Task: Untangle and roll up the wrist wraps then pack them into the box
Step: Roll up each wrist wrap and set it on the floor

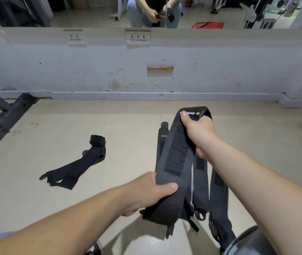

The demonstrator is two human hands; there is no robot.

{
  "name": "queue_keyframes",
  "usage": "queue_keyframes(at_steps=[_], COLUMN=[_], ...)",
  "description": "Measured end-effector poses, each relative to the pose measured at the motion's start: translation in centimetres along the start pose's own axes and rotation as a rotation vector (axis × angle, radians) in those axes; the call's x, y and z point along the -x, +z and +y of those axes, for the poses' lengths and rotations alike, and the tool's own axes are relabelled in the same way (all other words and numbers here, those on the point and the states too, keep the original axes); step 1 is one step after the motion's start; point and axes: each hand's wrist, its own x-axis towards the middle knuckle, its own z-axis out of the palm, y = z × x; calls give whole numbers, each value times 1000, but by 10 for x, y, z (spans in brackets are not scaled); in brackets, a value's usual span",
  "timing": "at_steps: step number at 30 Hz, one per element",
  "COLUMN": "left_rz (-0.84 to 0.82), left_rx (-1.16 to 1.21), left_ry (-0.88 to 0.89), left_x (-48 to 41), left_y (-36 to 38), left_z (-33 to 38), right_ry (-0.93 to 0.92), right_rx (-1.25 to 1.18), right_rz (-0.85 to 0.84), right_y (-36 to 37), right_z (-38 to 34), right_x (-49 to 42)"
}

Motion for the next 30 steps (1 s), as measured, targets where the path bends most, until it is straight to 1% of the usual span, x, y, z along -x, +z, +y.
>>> queue_keyframes(at_steps=[1,2,5,7,10,12,14,16,19,21,24,27,30], left_rz=[16,44,133,182,191,172,171,162,153,113,65,42,91], left_rx=[-29,-49,-87,-67,-53,-40,-4,0,31,51,94,87,120], left_ry=[-9,-13,-15,-21,-65,-104,-138,-179,-302,-405,-480,-504,-496], left_x=[-2,-4,-8,-12,-19,-25,-30,-40,-62,-84,-111,-140,-181], left_y=[6,8,-1,-13,-24,-30,-38,-53,-89,-117,-147,-173,-197], left_z=[-7,-11,-14,-16,-21,-26,-32,-38,-48,-66,-94,-118,-139], right_ry=[2,43,192,225,274,303,294,243,193,199,282,306,281], right_rx=[43,39,-25,-61,-175,-193,-154,-100,-4,110,204,206,231], right_rz=[5,-21,-146,-187,-266,-281,-261,-229,-156,-180,-259,-292,-317], right_y=[-1,-1,4,10,22,33,45,60,82,101,130,157,184], right_z=[7,10,22,25,18,14,19,31,62,91,126,143,161], right_x=[-3,0,6,5,0,-9,-23,-42,-73,-101,-140,-176,-225])
